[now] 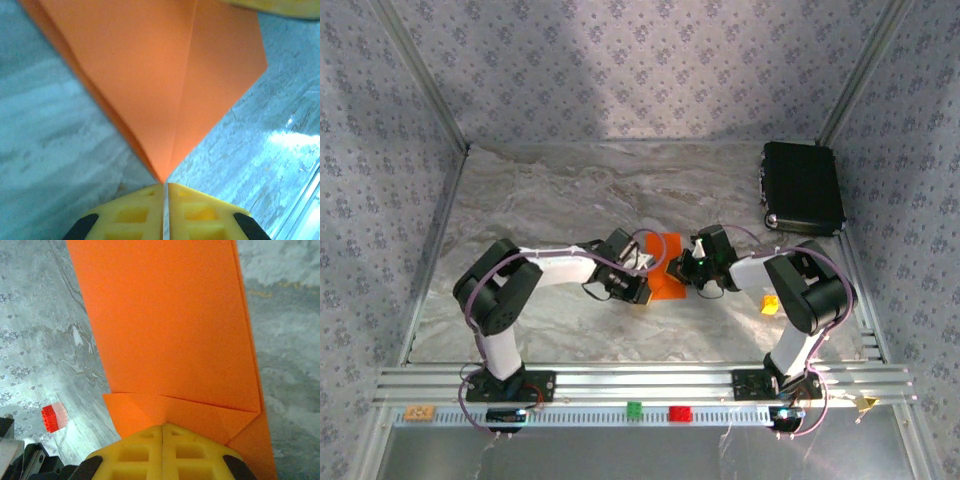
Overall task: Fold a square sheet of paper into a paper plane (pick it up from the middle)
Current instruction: Fold the triangle a second time at the center of the table.
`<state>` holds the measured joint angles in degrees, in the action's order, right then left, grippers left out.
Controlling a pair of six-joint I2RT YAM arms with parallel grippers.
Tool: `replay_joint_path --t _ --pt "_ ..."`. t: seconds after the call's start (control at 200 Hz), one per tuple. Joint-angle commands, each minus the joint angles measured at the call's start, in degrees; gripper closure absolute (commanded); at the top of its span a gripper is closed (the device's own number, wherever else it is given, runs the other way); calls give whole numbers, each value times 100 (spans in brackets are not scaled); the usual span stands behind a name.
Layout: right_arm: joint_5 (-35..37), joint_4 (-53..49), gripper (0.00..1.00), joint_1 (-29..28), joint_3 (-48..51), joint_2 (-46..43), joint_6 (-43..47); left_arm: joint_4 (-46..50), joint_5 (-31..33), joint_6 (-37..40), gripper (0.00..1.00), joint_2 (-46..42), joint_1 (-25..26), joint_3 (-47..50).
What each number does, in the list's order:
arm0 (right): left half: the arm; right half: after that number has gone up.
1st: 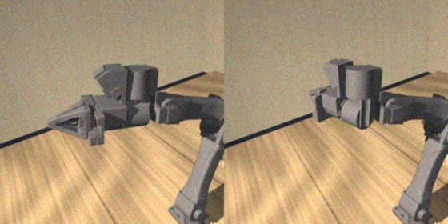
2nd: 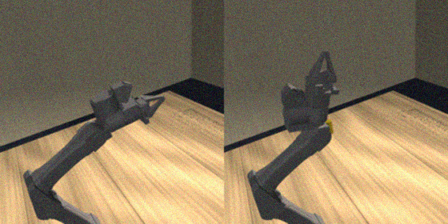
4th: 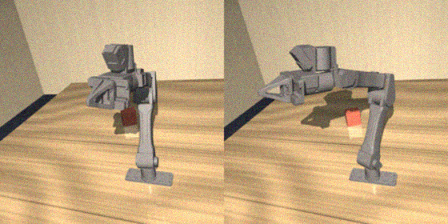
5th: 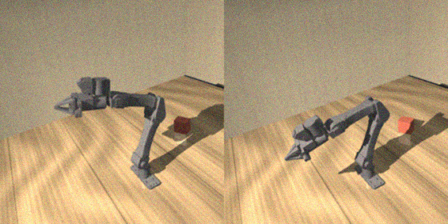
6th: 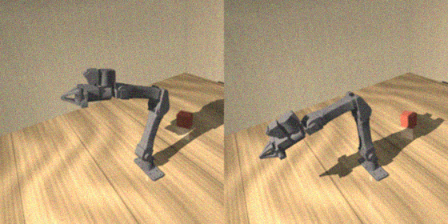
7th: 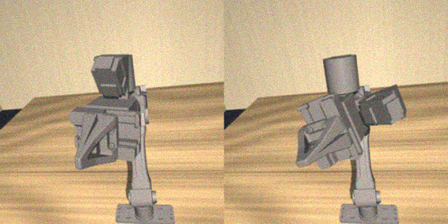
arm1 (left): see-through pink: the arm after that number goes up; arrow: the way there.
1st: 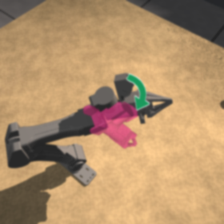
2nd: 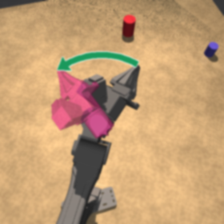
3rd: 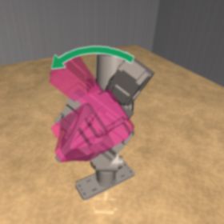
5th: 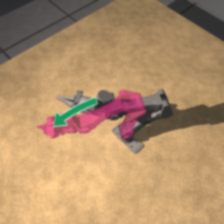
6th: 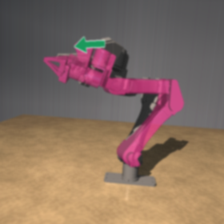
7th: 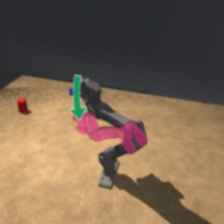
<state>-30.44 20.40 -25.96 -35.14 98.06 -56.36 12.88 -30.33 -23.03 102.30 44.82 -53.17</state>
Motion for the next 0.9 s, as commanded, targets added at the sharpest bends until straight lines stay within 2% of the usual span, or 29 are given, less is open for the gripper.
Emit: replay_joint_path --t 0.0,0.11,0.21,0.565,0.765,0.894 --pt "232 -336 100 48 7 134 11 171 -32 -10 90 -472 45 105" --pt "209 -326 100 52 -21 151 11 -284 -111 -278 90 -775 -35 131" --pt "213 -318 99 47 -36 152 2 -721 -283 -567 89 -639 -129 5" --pt "136 -234 99 37 -50 171 -9 -488 -262 -553 92 614 -148 -859" --pt "-57 -241 98 73 -217 46 53 -232 43 -474 97 825 -149 -619" --pt "85 -592 97 43 -362 -288 213 -357 53 -578 99 815 -142 -311"
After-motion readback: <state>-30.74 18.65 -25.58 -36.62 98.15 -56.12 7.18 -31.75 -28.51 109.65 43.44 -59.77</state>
